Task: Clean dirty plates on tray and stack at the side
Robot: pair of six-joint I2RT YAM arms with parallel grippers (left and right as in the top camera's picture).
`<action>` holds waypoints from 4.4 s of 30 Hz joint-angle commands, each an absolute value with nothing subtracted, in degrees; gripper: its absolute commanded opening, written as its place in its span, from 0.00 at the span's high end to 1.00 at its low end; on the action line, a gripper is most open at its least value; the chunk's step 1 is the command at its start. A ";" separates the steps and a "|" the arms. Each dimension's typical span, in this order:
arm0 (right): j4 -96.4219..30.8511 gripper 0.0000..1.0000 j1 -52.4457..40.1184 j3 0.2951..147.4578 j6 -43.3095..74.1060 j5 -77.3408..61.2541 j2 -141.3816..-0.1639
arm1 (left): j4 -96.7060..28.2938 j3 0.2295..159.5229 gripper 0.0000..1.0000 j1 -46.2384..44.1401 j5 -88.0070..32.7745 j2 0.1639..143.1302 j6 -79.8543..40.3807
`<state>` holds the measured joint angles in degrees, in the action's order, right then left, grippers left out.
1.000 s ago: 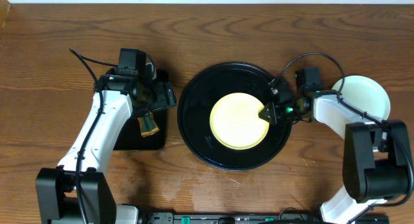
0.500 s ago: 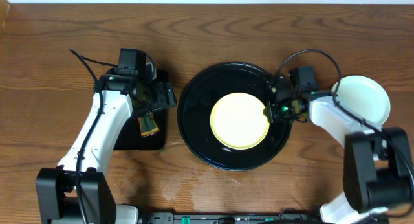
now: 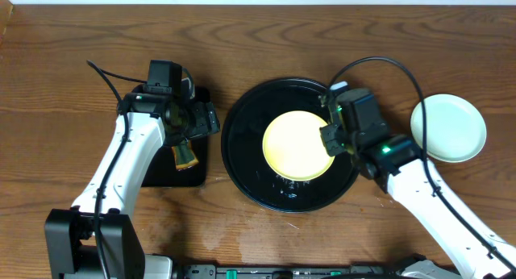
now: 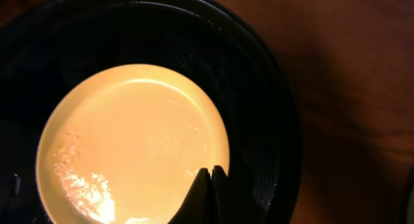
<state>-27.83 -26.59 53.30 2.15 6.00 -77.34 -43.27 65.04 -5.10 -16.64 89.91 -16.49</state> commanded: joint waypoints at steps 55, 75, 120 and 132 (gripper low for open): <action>-16.91 0.51 -19.00 53.56 -3.62 -12.10 -95.98 | -43.40 65.84 0.14 -5.21 -17.32 89.91 -16.32; -10.61 0.99 -17.26 53.56 3.16 -15.77 -104.77 | -43.40 65.84 0.14 -5.21 -17.34 89.91 -16.32; -24.64 0.85 -23.29 53.47 3.51 -1.58 -94.59 | -43.40 65.87 0.14 -5.21 -17.34 89.91 -16.32; -29.56 0.78 -19.59 53.47 4.43 -12.93 -103.37 | -43.40 65.84 0.14 -5.21 -17.32 89.91 -16.32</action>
